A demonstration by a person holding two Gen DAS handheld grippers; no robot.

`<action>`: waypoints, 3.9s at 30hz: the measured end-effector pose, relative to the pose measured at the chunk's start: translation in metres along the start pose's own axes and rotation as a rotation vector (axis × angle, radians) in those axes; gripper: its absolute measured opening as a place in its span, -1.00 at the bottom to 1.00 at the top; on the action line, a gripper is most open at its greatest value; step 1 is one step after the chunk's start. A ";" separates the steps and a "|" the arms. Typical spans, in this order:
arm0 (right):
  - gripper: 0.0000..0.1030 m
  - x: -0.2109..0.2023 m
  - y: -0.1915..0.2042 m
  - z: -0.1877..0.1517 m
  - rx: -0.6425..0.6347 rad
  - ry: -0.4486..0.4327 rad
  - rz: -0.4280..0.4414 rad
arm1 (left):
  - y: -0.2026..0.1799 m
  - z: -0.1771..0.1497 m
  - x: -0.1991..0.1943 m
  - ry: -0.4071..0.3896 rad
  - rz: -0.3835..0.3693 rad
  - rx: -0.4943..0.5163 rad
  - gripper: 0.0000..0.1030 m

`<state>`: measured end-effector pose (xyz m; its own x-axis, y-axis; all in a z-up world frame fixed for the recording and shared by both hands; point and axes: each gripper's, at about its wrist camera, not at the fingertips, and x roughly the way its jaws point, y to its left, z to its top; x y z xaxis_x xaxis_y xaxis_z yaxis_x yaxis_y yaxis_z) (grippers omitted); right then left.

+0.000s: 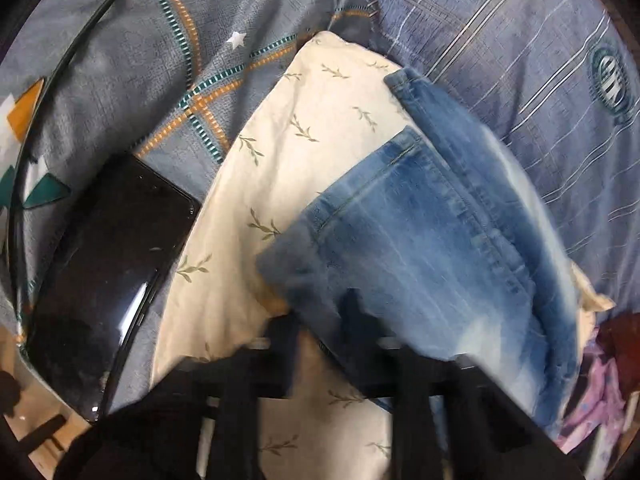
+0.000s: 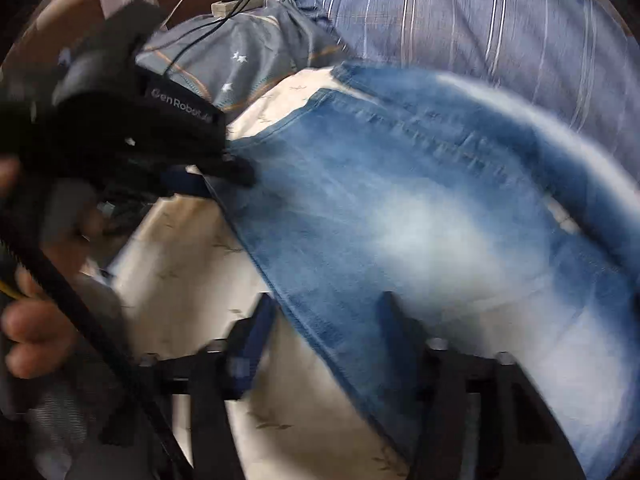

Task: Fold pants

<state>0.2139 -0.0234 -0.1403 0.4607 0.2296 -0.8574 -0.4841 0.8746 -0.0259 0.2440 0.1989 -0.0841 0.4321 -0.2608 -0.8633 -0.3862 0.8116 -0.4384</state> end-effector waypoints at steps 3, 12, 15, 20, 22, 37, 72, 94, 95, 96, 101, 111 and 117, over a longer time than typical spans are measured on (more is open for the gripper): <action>-0.82 -0.013 0.008 -0.005 0.000 -0.008 -0.009 | 0.000 -0.012 -0.019 -0.054 -0.027 -0.002 -0.91; -0.68 -0.015 0.007 -0.025 0.119 0.029 0.147 | -0.005 -0.039 -0.036 -0.126 0.134 -0.025 -0.75; 0.06 -0.036 -0.017 -0.024 0.245 -0.012 0.273 | -0.014 -0.046 -0.063 -0.232 0.089 0.041 -0.05; 0.41 -0.110 -0.078 -0.018 0.360 -0.157 0.310 | -0.049 -0.072 -0.086 -0.323 -0.018 0.157 0.15; 0.56 -0.127 -0.106 -0.014 0.396 -0.190 0.309 | -0.074 -0.072 -0.087 -0.304 -0.074 0.204 0.15; 0.75 -0.139 -0.384 -0.017 0.748 -0.141 -0.044 | -0.299 -0.018 0.078 -0.052 -0.314 0.515 0.20; -0.85 -0.223 -0.332 -0.110 0.796 -0.534 -0.066 | -0.312 0.027 0.061 0.102 -0.451 0.293 0.32; -0.85 -0.223 -0.342 -0.138 0.812 -0.420 -0.059 | -0.240 0.008 -0.018 0.014 -0.344 0.143 -0.89; -0.84 -0.227 -0.338 -0.141 0.802 -0.418 -0.070 | -0.222 -0.008 -0.025 0.029 -0.358 0.137 -0.89; -0.83 -0.230 -0.333 -0.143 0.792 -0.407 -0.080 | -0.206 -0.019 -0.030 0.038 -0.366 0.132 -0.89; -0.64 -0.214 -0.309 -0.174 0.852 -0.257 -0.125 | -0.131 -0.088 -0.011 0.127 -0.298 0.131 -0.85; 0.70 -0.229 -0.297 -0.230 1.018 -0.267 -0.057 | -0.091 -0.096 0.008 0.138 -0.311 0.119 -0.49; 0.59 -0.218 -0.303 -0.218 1.030 -0.207 -0.029 | -0.096 -0.098 0.026 0.158 -0.316 0.108 -0.49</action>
<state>0.0980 -0.4313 -0.0576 0.6272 0.1860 -0.7564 0.3513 0.7991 0.4878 0.2125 0.0636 -0.0888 0.3818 -0.5778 -0.7214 -0.1618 0.7267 -0.6676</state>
